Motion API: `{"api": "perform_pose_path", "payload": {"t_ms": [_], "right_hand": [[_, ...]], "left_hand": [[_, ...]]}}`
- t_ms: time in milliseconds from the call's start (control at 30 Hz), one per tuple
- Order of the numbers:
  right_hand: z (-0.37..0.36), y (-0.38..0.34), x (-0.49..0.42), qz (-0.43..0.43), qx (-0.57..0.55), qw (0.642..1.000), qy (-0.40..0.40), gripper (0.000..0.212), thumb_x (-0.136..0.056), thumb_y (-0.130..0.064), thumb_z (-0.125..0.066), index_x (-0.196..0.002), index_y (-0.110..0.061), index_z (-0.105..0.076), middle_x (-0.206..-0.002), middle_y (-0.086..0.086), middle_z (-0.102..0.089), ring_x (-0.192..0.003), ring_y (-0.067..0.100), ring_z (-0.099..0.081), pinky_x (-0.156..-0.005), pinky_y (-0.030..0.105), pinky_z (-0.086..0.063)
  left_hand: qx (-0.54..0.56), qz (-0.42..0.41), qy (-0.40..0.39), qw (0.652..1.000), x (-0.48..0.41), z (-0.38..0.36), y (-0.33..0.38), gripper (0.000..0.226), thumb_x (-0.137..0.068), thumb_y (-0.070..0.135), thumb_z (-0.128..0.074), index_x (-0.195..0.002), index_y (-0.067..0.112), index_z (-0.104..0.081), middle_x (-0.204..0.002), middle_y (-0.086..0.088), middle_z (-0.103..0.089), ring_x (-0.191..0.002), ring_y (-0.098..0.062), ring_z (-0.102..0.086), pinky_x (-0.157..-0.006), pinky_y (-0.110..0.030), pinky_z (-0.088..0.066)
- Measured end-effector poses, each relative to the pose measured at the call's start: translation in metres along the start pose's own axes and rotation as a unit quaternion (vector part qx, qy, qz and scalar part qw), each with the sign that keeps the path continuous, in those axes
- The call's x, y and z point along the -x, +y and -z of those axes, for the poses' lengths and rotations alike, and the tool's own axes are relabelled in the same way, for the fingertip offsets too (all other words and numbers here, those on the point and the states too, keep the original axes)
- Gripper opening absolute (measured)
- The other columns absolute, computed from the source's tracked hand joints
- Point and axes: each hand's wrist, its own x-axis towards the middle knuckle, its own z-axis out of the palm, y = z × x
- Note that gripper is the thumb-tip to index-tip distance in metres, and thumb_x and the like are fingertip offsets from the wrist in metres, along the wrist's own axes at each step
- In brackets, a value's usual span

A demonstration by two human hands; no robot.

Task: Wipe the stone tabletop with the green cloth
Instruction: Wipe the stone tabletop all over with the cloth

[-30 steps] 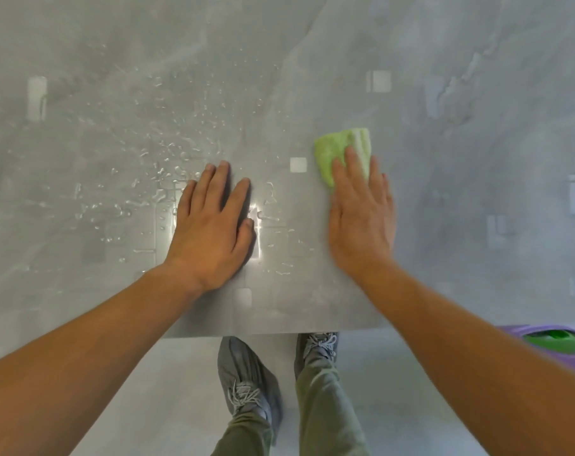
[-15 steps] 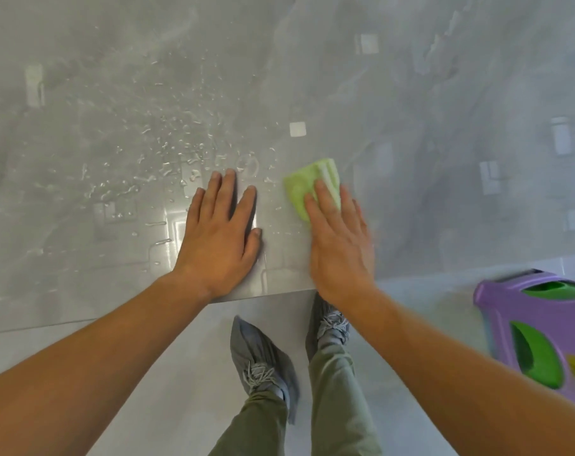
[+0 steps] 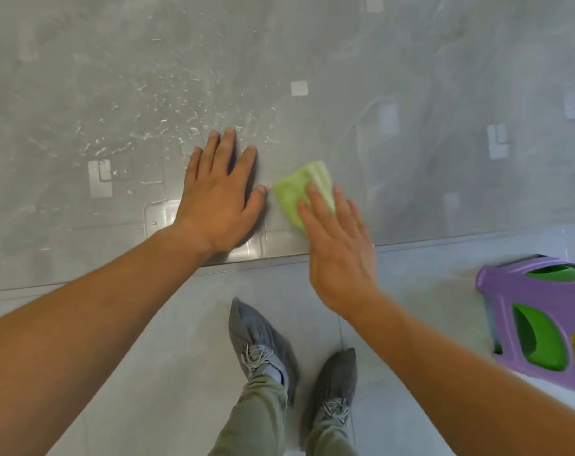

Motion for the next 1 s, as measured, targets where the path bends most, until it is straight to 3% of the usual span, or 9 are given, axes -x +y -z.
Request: {"api": "perform_pose_path", "payload": {"t_ms": [67,100,233,300,500,600,733,933,1000], "right_hand": [[0.008,0.014,0.007,0.075,-0.003,0.997,-0.028,0.058,-0.09,-0.004,-0.047,-0.146,-0.015,-0.046,-0.159,0.002,-0.034,-0.149,0.034,-0.022,-0.121,0.051,-0.021],[0.015,0.027,0.004,0.069,-0.003,0.997,-0.03,0.058,-0.089,-0.002,-0.048,-0.145,-0.015,-0.048,-0.158,0.001,-0.035,-0.149,0.033,-0.024,-0.121,0.05,-0.021],[0.036,0.068,-0.018,-0.158,-0.033,0.987,0.019,0.062,-0.09,0.003,-0.045,-0.148,-0.018,-0.042,-0.162,0.0,-0.026,-0.151,0.032,-0.017,-0.122,0.05,-0.016],[0.032,0.056,-0.022,-0.213,-0.024,0.976,0.031,0.065,-0.089,0.001,-0.042,-0.15,-0.019,-0.037,-0.164,-0.001,-0.02,-0.152,0.032,-0.013,-0.123,0.047,-0.013],[0.01,0.008,-0.008,0.004,-0.021,0.999,-0.045,0.066,-0.086,-0.002,-0.052,-0.149,-0.018,-0.04,-0.162,-0.002,-0.025,-0.151,0.034,-0.014,-0.123,0.048,-0.013],[0.011,0.014,-0.045,-0.012,-0.012,0.999,-0.049,0.069,-0.087,-0.003,-0.048,-0.152,-0.022,-0.034,-0.164,-0.006,-0.02,-0.152,0.03,-0.009,-0.124,0.044,-0.005],[0.005,-0.005,-0.087,-0.096,-0.011,0.995,-0.028,0.069,-0.091,-0.009,-0.042,-0.155,-0.022,-0.023,-0.166,-0.005,-0.011,-0.153,0.031,-0.002,-0.124,0.041,0.001],[0.014,0.003,-0.054,0.072,-0.001,0.994,-0.086,0.063,-0.091,-0.004,-0.05,-0.151,-0.016,-0.037,-0.162,0.001,-0.025,-0.151,0.034,-0.016,-0.123,0.048,-0.014],[0.018,0.008,-0.074,0.024,-0.007,0.996,-0.086,0.062,-0.093,-0.003,-0.047,-0.152,-0.018,-0.036,-0.163,-0.003,-0.022,-0.152,0.031,-0.013,-0.124,0.045,-0.011]], "left_hand": [[0.001,-0.002,-0.001,1.0,0.004,0.0,0.002,0.069,-0.098,0.055,-0.023,-0.158,0.021,-0.019,-0.167,-0.013,0.002,-0.154,-0.028,0.009,-0.123,-0.045,0.006],[-0.003,-0.003,-0.001,1.0,0.006,0.0,0.002,0.067,-0.099,0.054,-0.024,-0.158,0.021,-0.019,-0.167,-0.013,0.002,-0.154,-0.028,0.01,-0.123,-0.045,0.006],[-0.022,0.003,-0.002,1.0,0.013,-0.004,0.003,0.065,-0.102,0.053,-0.027,-0.158,0.024,-0.014,-0.167,-0.011,0.005,-0.153,-0.027,0.011,-0.123,-0.048,0.005],[-0.032,0.007,-0.003,0.999,0.015,-0.006,0.003,0.066,-0.102,0.054,-0.026,-0.159,0.024,-0.012,-0.167,-0.01,0.007,-0.153,-0.027,0.012,-0.123,-0.048,0.005],[-0.002,0.02,-0.004,1.0,0.013,-0.003,0.006,0.067,-0.097,0.054,-0.02,-0.158,0.025,-0.017,-0.168,-0.008,0.002,-0.154,-0.025,0.008,-0.123,-0.046,0.003],[0.011,0.014,0.004,1.0,0.012,0.002,0.002,0.064,-0.097,0.051,-0.022,-0.155,0.025,-0.026,-0.167,-0.008,-0.008,-0.154,-0.025,-0.002,-0.121,-0.046,-0.005],[0.012,-0.01,0.026,1.0,0.009,0.009,-0.009,0.055,-0.097,0.045,-0.028,-0.146,0.023,-0.04,-0.161,-0.005,-0.027,-0.147,-0.028,-0.02,-0.115,-0.048,-0.018],[0.051,-0.016,0.023,0.998,0.001,0.028,-0.015,0.051,-0.095,0.04,-0.034,-0.136,0.018,-0.053,-0.15,0.0,-0.043,-0.137,-0.025,-0.032,-0.107,-0.045,-0.026],[0.061,-0.018,0.007,0.998,-0.002,0.032,-0.016,0.048,-0.096,0.04,-0.036,-0.134,0.018,-0.055,-0.149,0.001,-0.043,-0.137,-0.025,-0.032,-0.107,-0.045,-0.027]]}}
